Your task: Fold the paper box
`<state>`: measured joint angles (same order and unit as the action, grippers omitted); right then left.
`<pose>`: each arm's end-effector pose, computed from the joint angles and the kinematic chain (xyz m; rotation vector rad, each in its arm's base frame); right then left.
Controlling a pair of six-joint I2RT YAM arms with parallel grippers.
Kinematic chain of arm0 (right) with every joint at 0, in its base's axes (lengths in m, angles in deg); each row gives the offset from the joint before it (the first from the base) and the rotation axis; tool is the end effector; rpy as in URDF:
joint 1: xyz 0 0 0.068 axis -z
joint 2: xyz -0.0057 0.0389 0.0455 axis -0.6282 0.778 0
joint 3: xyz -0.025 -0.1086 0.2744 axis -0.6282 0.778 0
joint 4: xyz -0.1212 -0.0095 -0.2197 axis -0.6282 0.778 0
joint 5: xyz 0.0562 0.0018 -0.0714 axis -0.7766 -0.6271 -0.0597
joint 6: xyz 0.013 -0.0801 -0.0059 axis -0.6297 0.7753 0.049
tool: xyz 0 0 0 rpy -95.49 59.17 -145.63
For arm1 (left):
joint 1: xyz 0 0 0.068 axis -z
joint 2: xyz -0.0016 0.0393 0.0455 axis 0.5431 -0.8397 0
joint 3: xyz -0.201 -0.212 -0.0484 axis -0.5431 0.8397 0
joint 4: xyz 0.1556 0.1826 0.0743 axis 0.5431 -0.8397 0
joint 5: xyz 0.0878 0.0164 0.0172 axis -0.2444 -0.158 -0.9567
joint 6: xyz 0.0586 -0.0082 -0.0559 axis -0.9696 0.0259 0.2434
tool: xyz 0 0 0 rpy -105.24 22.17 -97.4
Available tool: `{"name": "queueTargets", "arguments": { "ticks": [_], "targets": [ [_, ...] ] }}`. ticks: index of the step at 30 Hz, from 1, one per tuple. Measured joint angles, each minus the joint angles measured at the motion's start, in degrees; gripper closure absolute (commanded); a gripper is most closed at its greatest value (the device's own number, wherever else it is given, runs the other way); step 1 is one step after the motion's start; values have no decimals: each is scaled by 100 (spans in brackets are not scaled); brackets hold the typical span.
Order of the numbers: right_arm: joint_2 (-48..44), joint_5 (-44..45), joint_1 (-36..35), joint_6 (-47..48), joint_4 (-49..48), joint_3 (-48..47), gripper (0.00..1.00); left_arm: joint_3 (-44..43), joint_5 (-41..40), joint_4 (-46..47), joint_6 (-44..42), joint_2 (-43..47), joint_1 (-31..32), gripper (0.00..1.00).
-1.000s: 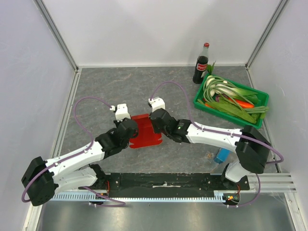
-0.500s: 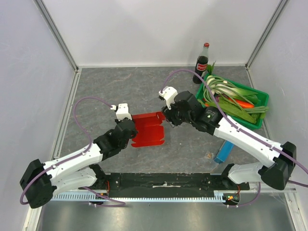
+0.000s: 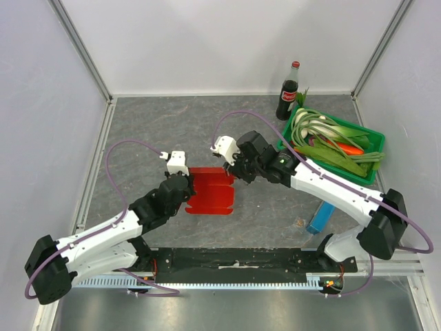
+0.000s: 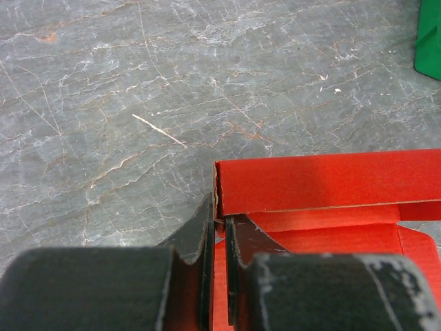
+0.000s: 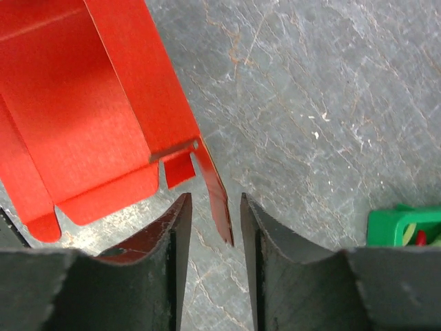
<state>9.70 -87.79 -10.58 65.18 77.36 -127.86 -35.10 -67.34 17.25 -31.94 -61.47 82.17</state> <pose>0.2084 0.2450 0.3105 -1.1820 2.0862 0.3465 0.1604 -0.1257 0.2462 0.0325 1.9516 -0.2621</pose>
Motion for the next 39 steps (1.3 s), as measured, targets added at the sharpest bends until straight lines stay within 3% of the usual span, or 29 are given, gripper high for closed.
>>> {"name": "queueTargets", "arguments": {
  "ticks": [2,7,8,9,15,21,26,34,39],
  "targets": [
    [87,-76,-2,55,-57,-70,65,4,31,24,-61,0,0,98],
    [269,-264,-2,157,-144,-195,89,4,136,37,-166,-2,0,98],
    [302,-295,-2,151,-146,-203,99,7,131,35,-177,-2,-2,98],
    [341,-356,-2,127,-144,-212,100,7,122,33,-181,-4,-2,98],
    [656,-332,22,-638,-111,-385,100,9,-39,-2,-177,-214,-17,98],
    [686,442,11,-2879,-356,-133,100,-66,-138,201,-22,-673,-15,98],
    [391,968,-39,-4454,-1338,977,100,-66,-162,433,48,-1178,39,98],
    [343,1311,-48,-4918,-2153,1506,95,219,-267,1331,186,-1692,44,98],
    [404,1235,-31,-4883,-2592,1781,85,492,-330,1888,229,-1897,35,98]
  ]
}}
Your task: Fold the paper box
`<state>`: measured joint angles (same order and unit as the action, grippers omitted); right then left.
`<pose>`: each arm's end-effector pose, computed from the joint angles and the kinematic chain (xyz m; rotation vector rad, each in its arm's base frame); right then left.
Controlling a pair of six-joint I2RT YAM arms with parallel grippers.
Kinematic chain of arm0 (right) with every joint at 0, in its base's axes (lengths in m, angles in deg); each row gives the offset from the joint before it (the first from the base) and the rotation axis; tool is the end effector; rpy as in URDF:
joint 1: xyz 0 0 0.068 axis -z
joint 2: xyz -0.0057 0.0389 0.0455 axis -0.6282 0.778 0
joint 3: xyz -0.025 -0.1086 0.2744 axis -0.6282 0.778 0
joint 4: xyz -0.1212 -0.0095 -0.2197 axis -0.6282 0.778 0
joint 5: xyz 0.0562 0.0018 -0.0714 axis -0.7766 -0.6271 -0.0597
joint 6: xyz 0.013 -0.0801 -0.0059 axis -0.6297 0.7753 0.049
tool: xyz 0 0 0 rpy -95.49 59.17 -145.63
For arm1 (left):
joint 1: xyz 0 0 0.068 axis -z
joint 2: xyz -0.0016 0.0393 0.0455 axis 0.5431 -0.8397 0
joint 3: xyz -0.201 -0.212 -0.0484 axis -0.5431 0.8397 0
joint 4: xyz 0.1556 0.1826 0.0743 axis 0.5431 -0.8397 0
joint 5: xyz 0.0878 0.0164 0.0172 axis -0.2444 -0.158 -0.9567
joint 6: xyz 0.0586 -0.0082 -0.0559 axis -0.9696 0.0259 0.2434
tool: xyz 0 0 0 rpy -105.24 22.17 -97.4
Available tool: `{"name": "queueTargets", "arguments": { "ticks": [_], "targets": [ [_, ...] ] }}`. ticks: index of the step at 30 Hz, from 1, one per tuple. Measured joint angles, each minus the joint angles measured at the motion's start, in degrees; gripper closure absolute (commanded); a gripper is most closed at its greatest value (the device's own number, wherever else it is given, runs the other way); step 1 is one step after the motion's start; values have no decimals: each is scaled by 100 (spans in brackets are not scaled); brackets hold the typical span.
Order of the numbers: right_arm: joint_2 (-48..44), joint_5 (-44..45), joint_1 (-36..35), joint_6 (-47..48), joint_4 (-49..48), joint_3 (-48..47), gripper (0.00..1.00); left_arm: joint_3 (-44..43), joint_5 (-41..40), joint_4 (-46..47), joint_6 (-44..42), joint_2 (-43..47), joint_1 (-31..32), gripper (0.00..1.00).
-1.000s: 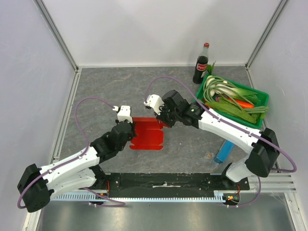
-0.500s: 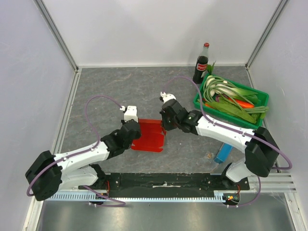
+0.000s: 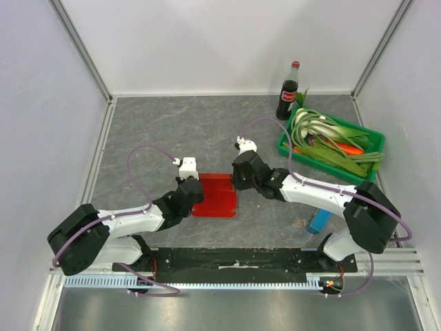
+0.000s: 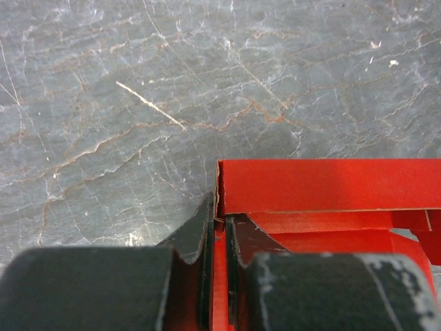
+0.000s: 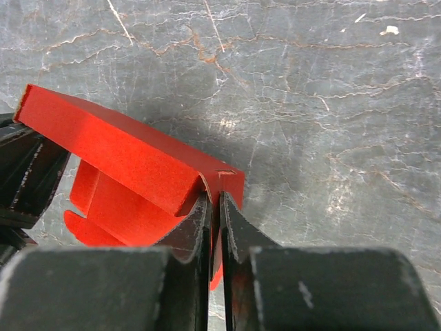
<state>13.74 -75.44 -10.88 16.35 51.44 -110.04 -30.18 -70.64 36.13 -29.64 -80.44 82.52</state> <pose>0.2280 0.2474 0.2301 -0.1027 2.3459 0.5673 0.1886 -0.1556 0.1891 -0.0004 1.9974 -0.1777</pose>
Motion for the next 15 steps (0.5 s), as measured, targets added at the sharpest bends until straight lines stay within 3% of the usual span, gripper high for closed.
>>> {"name": "queueTargets", "arguments": {
  "ticks": [9,15],
  "targets": [
    [61,-555,37,723,-905,369,64,315,-79,514,52,-210,-24,98],
    [201,-1233,92,1458,-1257,511,58,337,-162,562,48,-247,-42,98]
  ]
}}
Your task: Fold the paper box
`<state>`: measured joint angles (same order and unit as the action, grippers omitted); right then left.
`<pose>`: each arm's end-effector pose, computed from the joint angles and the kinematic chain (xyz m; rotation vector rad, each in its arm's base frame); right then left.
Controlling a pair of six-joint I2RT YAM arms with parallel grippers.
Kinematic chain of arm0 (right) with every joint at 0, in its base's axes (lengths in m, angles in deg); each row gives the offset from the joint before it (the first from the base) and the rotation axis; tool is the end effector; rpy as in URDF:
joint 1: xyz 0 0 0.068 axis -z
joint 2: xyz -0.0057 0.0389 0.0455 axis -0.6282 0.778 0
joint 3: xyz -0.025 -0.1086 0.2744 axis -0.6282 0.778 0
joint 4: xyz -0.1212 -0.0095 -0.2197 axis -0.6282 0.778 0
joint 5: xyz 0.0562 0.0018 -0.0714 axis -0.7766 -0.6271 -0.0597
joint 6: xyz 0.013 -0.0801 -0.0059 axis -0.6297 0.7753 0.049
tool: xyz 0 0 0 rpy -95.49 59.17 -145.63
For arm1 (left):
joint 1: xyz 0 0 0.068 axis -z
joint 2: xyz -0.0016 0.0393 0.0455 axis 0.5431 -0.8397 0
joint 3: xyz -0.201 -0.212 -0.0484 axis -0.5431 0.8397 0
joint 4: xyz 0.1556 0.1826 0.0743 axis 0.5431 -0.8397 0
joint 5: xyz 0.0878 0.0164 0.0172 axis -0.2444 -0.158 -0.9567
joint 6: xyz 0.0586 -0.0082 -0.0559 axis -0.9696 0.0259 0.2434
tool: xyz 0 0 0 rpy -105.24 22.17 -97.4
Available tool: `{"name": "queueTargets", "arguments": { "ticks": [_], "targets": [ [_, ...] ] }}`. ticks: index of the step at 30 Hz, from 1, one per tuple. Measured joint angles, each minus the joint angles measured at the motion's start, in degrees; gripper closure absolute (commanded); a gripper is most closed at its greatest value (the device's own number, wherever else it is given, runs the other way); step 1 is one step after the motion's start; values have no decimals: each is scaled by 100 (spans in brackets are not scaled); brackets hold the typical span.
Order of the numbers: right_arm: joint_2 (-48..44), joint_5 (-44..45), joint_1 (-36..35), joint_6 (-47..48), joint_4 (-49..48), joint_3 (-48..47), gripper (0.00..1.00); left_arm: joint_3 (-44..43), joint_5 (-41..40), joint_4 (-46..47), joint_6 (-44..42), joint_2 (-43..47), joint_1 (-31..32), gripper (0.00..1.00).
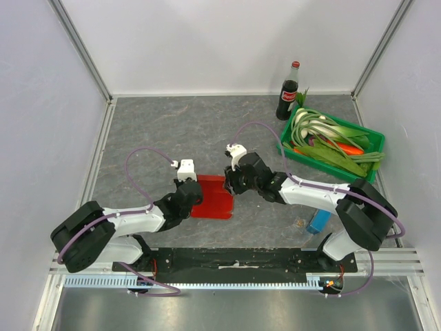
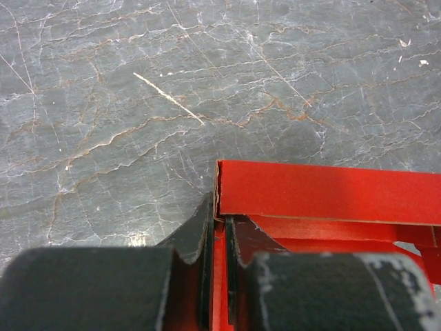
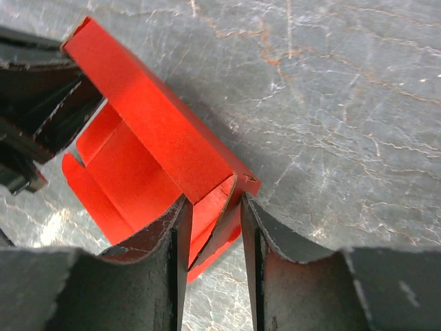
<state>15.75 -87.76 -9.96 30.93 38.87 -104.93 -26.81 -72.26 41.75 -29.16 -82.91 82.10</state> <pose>0.2263 0.2602 0.2125 -0.4832 2.2498 0.7092 0.1885 -0.1504 0.1731 -0.0314 1.9888 -0.1502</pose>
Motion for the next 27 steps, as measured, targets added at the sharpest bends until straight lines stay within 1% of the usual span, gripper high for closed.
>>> {"name": "queueTargets", "arguments": {
  "ticks": [4,7,8,11,14,18,21,22,25,27],
  "targets": [
    [2,-566,101,234,-225,188,57,7,-4,-20,-24,-48,0,98],
    [4,-1001,258,247,-308,223,52,7,-2,-11,-28,-105,0,98],
    [4,-1117,291,249,-367,245,49,7,-9,-4,-28,-118,0,98],
    [7,-1427,319,315,-496,334,47,7,-11,-7,-28,-138,0,98],
    [59,-1985,474,407,-758,459,44,7,-33,-11,-31,-177,-4,98],
    [269,-2699,754,518,-1078,481,44,7,-72,-13,-46,-186,-9,98],
    [271,-2789,785,881,-1067,481,42,9,-92,-13,-48,-186,-11,98],
    [262,-2791,785,1010,-1047,481,38,9,-87,-13,-48,-186,-11,98],
    [153,-2953,796,1305,-992,505,32,9,-46,11,-46,-186,-11,98],
    [103,-3241,833,1331,-1025,531,30,9,-46,44,-46,-186,-11,98]
  ]
}}
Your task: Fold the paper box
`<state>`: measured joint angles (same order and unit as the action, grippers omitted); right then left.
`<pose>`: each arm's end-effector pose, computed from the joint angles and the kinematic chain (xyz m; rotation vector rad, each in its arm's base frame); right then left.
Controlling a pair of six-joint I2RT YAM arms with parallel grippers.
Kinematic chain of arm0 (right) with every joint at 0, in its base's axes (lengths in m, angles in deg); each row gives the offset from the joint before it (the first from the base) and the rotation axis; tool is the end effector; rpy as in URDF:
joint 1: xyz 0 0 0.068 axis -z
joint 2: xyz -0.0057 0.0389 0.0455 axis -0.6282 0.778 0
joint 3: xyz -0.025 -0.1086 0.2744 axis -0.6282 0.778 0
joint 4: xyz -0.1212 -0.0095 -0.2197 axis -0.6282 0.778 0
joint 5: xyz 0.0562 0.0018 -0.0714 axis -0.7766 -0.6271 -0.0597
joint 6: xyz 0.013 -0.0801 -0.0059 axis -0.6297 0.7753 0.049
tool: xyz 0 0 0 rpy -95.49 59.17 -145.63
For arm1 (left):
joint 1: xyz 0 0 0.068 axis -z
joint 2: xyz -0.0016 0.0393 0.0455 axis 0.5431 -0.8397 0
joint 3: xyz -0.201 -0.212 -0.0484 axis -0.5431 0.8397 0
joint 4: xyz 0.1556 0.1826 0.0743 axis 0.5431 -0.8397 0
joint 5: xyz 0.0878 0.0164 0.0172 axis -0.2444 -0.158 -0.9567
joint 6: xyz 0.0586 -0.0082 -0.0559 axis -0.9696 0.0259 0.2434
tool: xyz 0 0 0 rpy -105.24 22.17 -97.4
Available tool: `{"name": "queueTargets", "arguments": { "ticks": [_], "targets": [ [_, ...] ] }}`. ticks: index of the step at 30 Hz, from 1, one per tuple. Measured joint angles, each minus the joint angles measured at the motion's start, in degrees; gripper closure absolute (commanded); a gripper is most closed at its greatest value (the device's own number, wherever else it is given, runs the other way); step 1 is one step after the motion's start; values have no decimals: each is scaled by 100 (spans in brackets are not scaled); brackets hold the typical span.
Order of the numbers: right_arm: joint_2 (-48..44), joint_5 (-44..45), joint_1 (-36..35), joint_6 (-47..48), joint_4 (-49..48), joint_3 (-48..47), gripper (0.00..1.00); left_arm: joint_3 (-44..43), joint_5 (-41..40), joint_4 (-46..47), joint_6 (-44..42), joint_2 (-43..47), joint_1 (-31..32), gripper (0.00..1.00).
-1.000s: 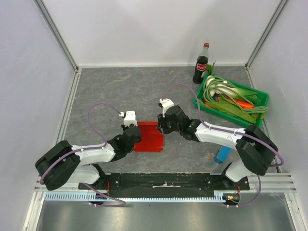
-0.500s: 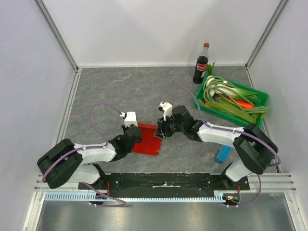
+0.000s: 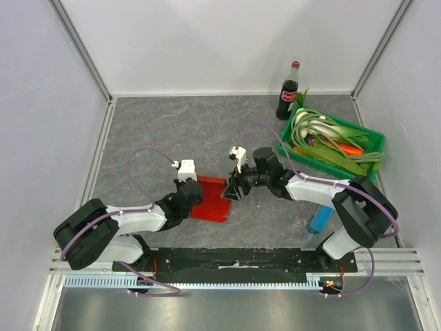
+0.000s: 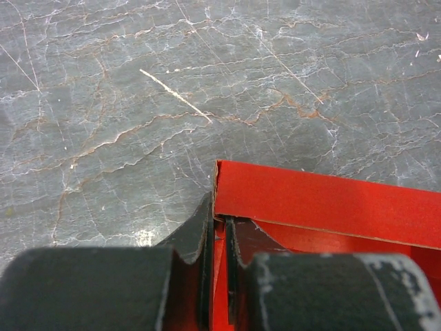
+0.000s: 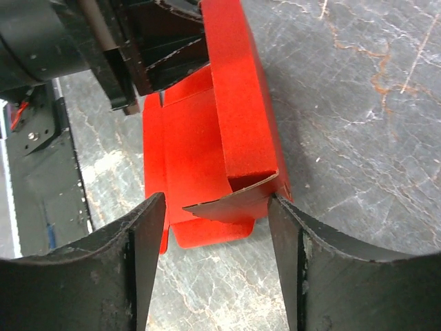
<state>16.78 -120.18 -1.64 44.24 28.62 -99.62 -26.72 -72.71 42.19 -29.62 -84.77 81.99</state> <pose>0.2282 0.2458 0.2034 -0.9066 2.0625 1.1295 0.1902 -0.1511 0.1666 -0.0185 2.0038 -0.1170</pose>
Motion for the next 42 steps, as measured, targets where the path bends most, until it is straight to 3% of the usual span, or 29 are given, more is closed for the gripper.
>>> {"name": "queueTargets", "arguments": {
  "ticks": [4,8,9,12,15,22,24,26,27,33,39,42],
  "targets": [
    [0,-391,87,-238,-262,103,27,0,-9,26,-2,0,-4,98],
    [4,-588,120,-422,-439,168,33,0,-9,33,-2,0,-17,98],
    [4,-605,127,-400,-442,168,42,0,-9,31,-2,2,-24,98],
    [4,-627,138,-216,-422,168,55,2,-2,31,-7,7,-24,98],
    [4,-616,140,7,-420,168,64,11,24,31,-13,11,-22,98],
    [20,-118,98,332,-313,160,72,17,70,26,-46,11,-22,98],
    [20,201,55,378,-295,160,86,17,79,20,-48,11,-22,98],
    [20,527,7,411,-291,160,84,17,85,17,-48,11,-22,98],
    [20,664,-17,415,-289,160,76,17,94,15,-48,11,-22,98],
    [20,1502,-216,424,-299,160,55,17,111,17,-46,11,-22,98],
    [26,2433,-466,498,-315,162,55,17,144,24,-46,9,-20,98],
    [26,2868,-538,501,-422,214,62,15,149,46,-44,-9,-20,98]
  ]
}}
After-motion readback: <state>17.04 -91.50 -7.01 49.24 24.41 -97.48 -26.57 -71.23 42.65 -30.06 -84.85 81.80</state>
